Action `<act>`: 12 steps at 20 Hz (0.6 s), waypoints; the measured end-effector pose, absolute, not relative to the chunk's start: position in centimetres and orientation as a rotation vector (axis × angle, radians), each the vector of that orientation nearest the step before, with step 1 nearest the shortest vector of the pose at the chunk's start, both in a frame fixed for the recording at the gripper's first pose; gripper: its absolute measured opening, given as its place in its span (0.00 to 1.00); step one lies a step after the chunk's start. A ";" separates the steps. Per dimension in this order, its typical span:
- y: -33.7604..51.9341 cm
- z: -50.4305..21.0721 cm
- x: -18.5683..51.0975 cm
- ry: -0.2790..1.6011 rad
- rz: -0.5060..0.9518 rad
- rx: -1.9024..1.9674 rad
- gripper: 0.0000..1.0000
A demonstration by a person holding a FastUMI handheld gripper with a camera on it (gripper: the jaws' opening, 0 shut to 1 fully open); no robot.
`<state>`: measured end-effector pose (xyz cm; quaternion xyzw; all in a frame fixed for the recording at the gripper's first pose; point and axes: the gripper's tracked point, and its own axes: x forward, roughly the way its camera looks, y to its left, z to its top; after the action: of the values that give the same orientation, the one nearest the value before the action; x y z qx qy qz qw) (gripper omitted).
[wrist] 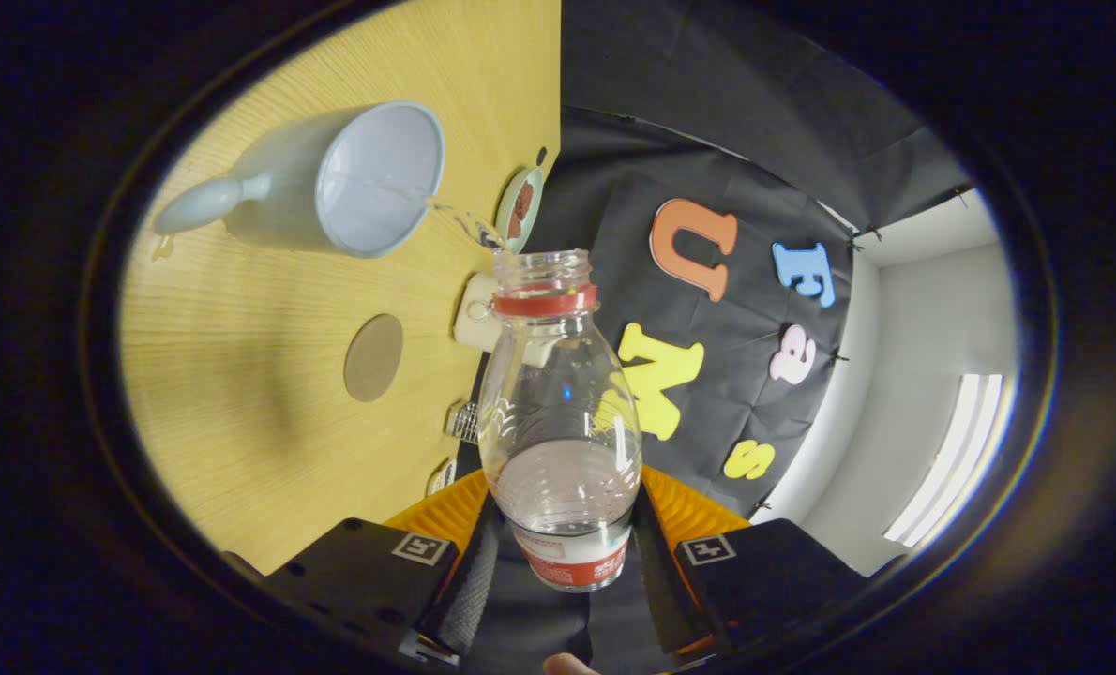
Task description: Take the bottle from table, then pour the juice into the cup, finally place the bottle on the coaster
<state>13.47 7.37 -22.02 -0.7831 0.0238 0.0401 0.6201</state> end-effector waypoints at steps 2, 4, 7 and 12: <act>7.5 -21.8 13.5 0.050 0.092 -1.807 0.75; 7.6 -21.7 13.5 0.047 0.094 -1.816 0.75; 7.5 -21.6 13.6 0.046 0.095 -1.834 0.75; 7.6 -21.2 13.6 0.038 0.095 -1.864 0.75</act>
<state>13.64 7.63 -21.21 -0.8025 0.0163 0.0410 0.5950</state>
